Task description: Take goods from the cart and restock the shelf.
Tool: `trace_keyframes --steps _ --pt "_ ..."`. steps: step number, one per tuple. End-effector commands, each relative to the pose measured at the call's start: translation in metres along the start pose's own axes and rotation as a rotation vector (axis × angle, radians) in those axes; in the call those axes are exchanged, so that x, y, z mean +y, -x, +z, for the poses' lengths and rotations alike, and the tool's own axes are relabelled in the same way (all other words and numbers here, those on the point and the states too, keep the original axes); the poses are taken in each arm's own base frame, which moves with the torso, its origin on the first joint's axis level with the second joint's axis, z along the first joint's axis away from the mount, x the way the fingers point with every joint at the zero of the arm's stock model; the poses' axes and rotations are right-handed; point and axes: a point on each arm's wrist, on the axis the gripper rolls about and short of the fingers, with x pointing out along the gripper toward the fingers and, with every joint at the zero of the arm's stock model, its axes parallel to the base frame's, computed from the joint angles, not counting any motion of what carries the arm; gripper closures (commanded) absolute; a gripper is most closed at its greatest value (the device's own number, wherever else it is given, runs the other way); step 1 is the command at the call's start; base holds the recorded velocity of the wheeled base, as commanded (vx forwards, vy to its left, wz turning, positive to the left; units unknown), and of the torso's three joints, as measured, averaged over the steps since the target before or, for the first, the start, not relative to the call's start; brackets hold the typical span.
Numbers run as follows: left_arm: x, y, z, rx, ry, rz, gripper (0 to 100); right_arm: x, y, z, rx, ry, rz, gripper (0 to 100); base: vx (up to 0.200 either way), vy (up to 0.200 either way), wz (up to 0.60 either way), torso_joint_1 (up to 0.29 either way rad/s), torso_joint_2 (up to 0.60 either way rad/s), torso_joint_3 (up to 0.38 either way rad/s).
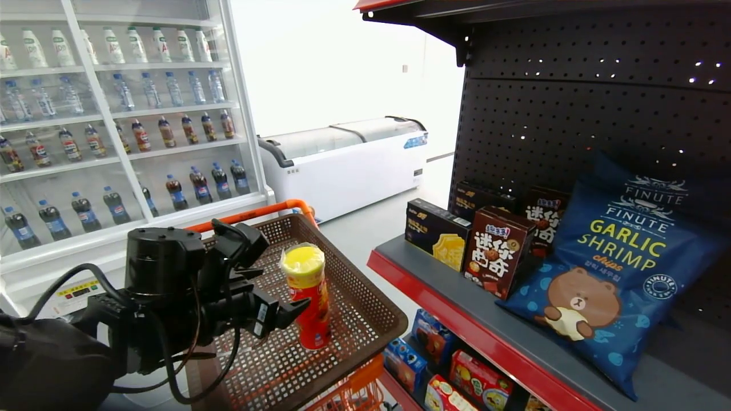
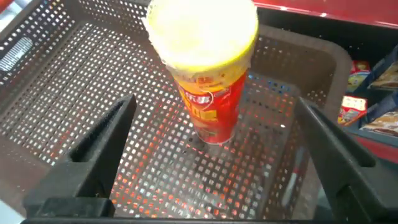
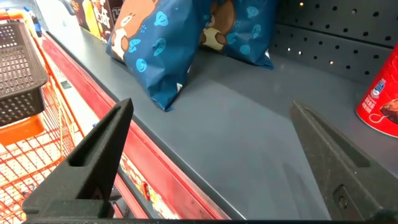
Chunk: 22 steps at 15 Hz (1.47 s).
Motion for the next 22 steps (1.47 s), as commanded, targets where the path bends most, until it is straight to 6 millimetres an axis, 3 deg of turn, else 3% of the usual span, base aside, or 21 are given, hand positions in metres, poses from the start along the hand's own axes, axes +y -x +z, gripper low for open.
trace_keyframes --steps 1,14,22 --pt "-0.001 -0.022 -0.014 0.055 0.001 0.013 0 0.000 0.000 0.000 -0.001 0.000 0.000 0 0.000 0.000 0.00 0.000 0.00 0.000" --pt "-0.012 -0.081 -0.038 -0.061 0.044 0.142 0 0.000 0.000 0.000 -0.001 0.000 0.000 0 0.000 0.000 0.00 0.000 0.00 0.000" --pt "-0.023 -0.099 -0.052 -0.053 0.024 0.137 0 0.000 0.000 0.000 -0.001 0.000 0.002 0 0.000 0.000 0.00 0.000 0.00 0.000"
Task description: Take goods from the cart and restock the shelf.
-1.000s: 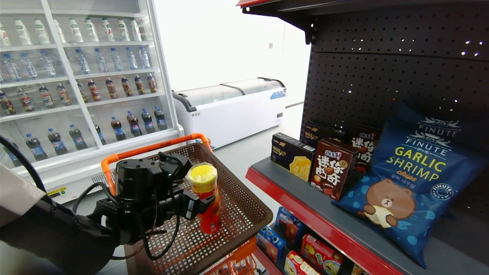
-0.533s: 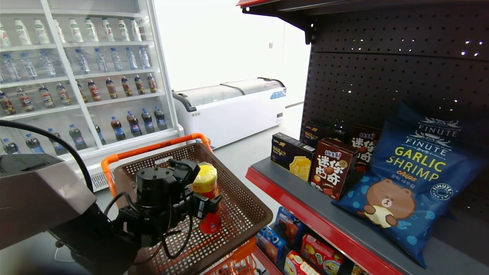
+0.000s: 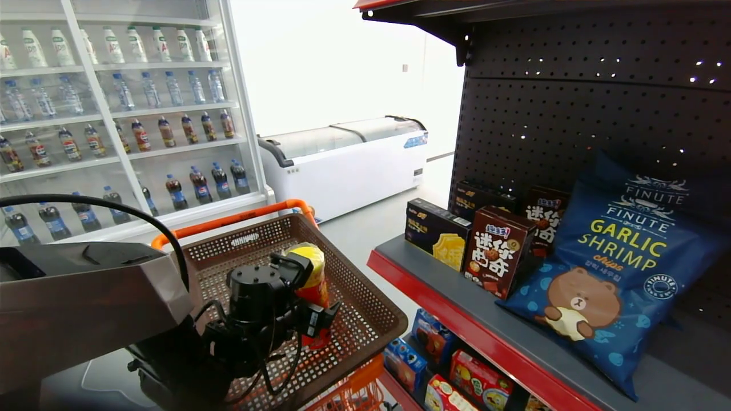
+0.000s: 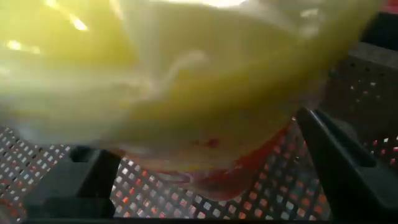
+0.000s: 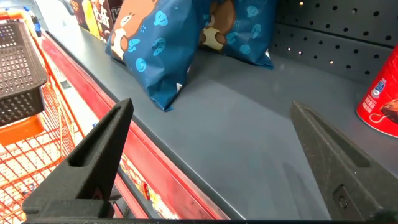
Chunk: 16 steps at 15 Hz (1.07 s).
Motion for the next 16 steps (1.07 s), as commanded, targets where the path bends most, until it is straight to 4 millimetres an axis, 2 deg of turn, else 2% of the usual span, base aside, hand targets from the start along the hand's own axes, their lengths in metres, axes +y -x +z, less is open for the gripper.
trace_keyframes --steps 1,2,3,8,11,12,16 --pt "-0.001 -0.003 -0.003 0.010 -0.002 -0.002 0 0.000 0.000 0.000 -0.001 0.000 0.000 0 0.000 0.000 0.00 0.000 0.00 0.000" --pt "-0.002 -0.003 -0.003 0.005 -0.002 -0.003 0 0.000 0.000 0.000 -0.001 0.000 0.000 0 0.000 0.000 0.00 0.000 0.00 0.000" --pt "-0.001 -0.005 0.000 -0.005 0.000 -0.002 100 0.000 0.000 0.000 -0.001 0.000 0.000 0 0.000 0.000 0.00 0.000 0.00 0.000" --pt "0.003 -0.006 0.007 -0.022 -0.033 0.010 100 0.000 0.000 0.000 -0.001 0.000 0.000 0 0.000 0.000 0.00 0.000 0.00 0.000" --pt "0.005 0.004 0.031 -0.064 -0.027 0.006 100 0.000 0.000 0.000 -0.001 0.000 0.000 0 0.000 0.000 0.00 0.000 0.00 0.000" --pt "0.007 0.011 0.047 -0.078 -0.023 0.000 100 0.000 0.000 0.000 -0.001 0.000 0.000 0 0.000 0.000 0.00 0.000 0.00 0.000" --pt "0.006 0.026 0.083 -0.033 -0.020 -0.019 100 0.000 0.000 0.000 -0.001 0.000 0.000 0 0.000 0.000 0.00 0.000 0.00 0.000"
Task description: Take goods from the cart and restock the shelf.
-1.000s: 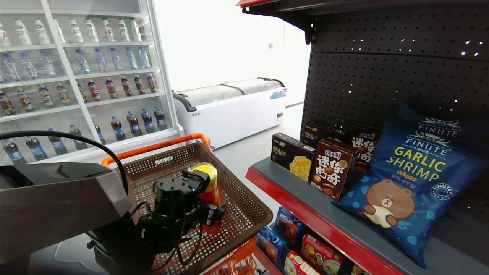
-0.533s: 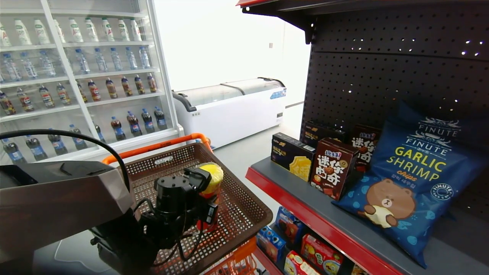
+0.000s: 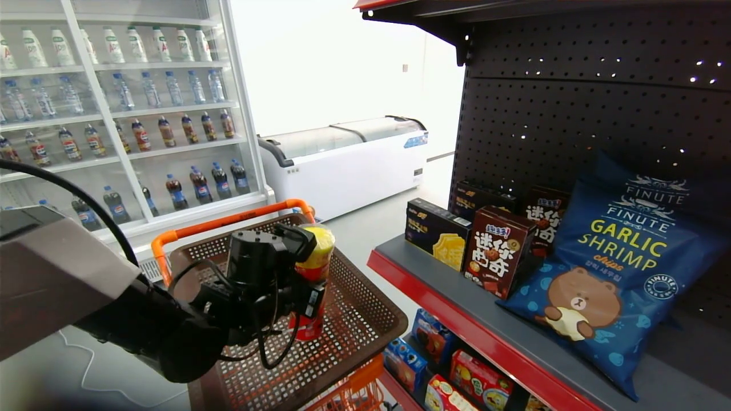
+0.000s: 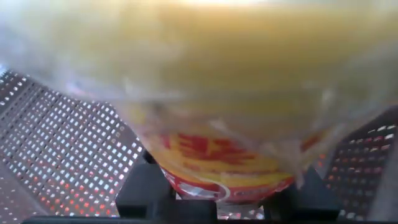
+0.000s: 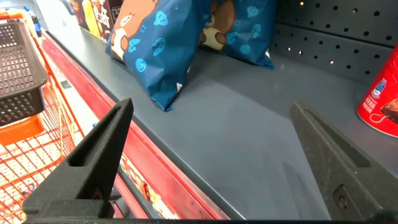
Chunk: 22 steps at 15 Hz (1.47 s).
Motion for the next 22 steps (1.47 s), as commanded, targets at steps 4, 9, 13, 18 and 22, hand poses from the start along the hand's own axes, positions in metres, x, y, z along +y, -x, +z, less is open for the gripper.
trace_keyframes --steps 4,9,13,18,22 --pt "0.007 0.026 0.054 -0.161 0.053 -0.101 100 0.000 0.000 0.000 -0.001 0.000 0.000 0 0.000 0.000 0.00 0.000 0.00 0.000" --pt "0.015 0.056 0.071 -0.141 0.053 -0.157 100 0.000 0.000 0.000 -0.001 0.000 0.000 0 0.000 0.000 0.00 0.000 0.00 0.000" --pt "0.035 0.070 0.083 -0.188 0.058 -0.215 100 0.000 0.000 0.000 -0.001 0.000 0.000 0 0.000 0.000 0.00 0.000 0.00 0.000" --pt "0.029 0.101 0.075 -0.176 0.049 -0.238 100 0.000 0.000 0.000 -0.001 0.000 0.000 0 0.000 0.000 0.00 0.000 0.00 0.000" --pt "0.009 0.123 0.061 -0.205 -0.002 -0.299 100 0.000 0.000 0.000 -0.001 0.000 0.001 0 0.000 0.000 0.00 0.000 0.00 0.000"
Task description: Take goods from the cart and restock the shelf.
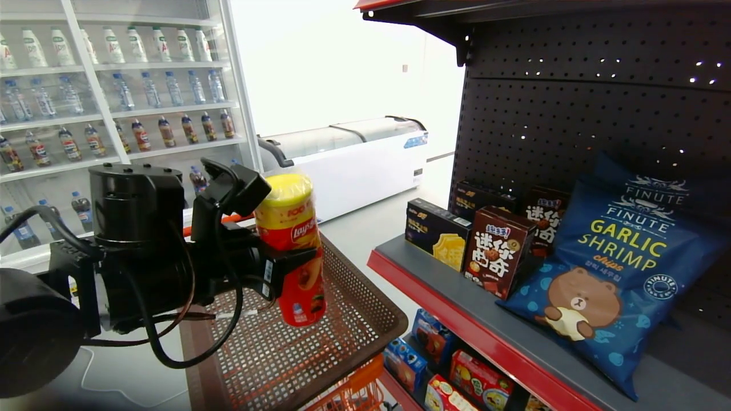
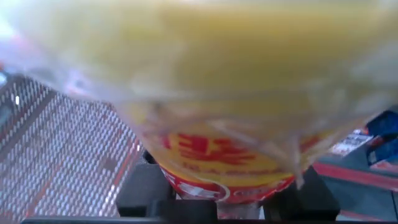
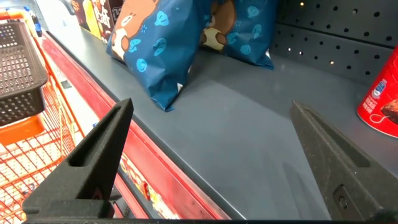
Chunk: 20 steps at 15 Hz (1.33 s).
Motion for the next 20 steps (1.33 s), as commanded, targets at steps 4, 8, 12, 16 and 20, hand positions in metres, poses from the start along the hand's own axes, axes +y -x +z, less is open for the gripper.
trace_keyframes --steps 4,8,12,16,20 --pt "-0.008 0.013 0.003 -0.043 -0.012 -0.022 100 0.000 0.000 0.000 -0.001 0.000 0.001 0 0.000 0.000 0.00 0.000 0.00 0.000" --pt "-0.010 0.025 0.010 -0.078 -0.020 -0.050 100 0.000 0.000 0.000 -0.001 0.002 0.000 0 0.000 0.000 0.00 0.000 0.00 0.000" --pt "-0.014 0.028 0.001 -0.058 -0.020 -0.136 100 0.000 0.000 0.000 -0.001 0.002 0.010 0 0.000 0.000 0.00 0.000 0.00 0.000" --pt "-0.016 0.028 -0.006 -0.040 -0.025 -0.182 100 0.000 0.000 0.000 -0.001 0.002 0.010 0 0.000 0.000 0.00 0.000 0.00 0.000" --pt "-0.017 0.029 -0.010 -0.028 -0.023 -0.193 100 0.000 0.000 0.000 -0.001 0.002 0.010 0 0.000 0.000 0.00 0.000 0.00 0.000"
